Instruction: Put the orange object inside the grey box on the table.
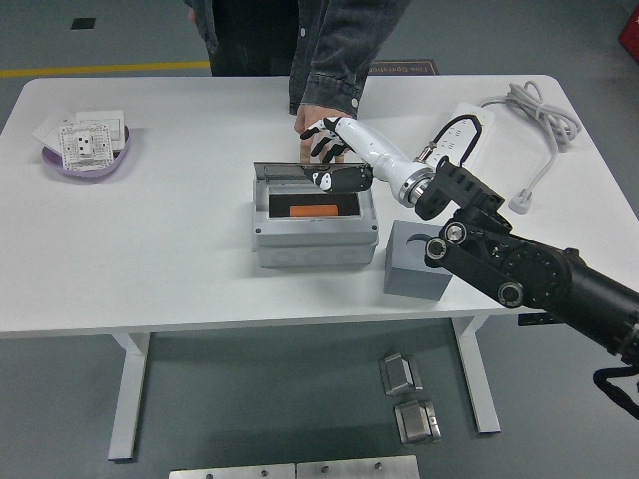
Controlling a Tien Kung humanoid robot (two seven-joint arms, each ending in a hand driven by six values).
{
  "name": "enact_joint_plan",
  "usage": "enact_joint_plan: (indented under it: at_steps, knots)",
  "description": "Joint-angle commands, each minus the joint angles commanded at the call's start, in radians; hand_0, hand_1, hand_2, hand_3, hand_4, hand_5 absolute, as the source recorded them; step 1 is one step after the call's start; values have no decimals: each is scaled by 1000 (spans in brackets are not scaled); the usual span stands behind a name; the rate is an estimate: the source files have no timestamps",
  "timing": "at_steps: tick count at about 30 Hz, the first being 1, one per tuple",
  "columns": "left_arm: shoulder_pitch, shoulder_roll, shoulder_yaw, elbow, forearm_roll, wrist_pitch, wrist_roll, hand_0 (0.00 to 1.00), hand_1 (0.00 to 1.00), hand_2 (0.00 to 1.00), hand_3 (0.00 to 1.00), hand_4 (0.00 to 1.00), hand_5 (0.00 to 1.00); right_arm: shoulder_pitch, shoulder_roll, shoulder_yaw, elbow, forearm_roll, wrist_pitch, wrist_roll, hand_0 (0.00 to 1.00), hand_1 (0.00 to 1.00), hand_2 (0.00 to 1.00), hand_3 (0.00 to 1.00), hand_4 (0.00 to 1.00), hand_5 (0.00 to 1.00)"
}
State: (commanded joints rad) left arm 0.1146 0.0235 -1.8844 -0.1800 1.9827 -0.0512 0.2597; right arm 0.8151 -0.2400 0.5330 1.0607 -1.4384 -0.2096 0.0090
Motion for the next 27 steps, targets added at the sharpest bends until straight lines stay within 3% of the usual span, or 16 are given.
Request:
enact_joint_plan:
  at_steps: [6,15,20,27]
  knots:
    - [4,-4,-2,0,-2,0,0,627,548,529,579,400,110,-54,-23,-14,58,-8,-5,-12,608,501,597,720,648,189]
    - [3,-5,5,0,-13,3,-1,626,547,528,578,400,111,-104,-9,8,63,-34,-11,-18,605,504,601,715,641,193]
    - [5,-5,-9,0,1,2,-1,628,547,528,579,399,111,-134,-37,90,98,-87,-6,-37,603,503,597,716,634,195]
    - [19,-4,-66,0,55,1,-2,627,547,528,579,398,111,-245,-119,269,229,-203,23,-92,591,505,597,716,619,189]
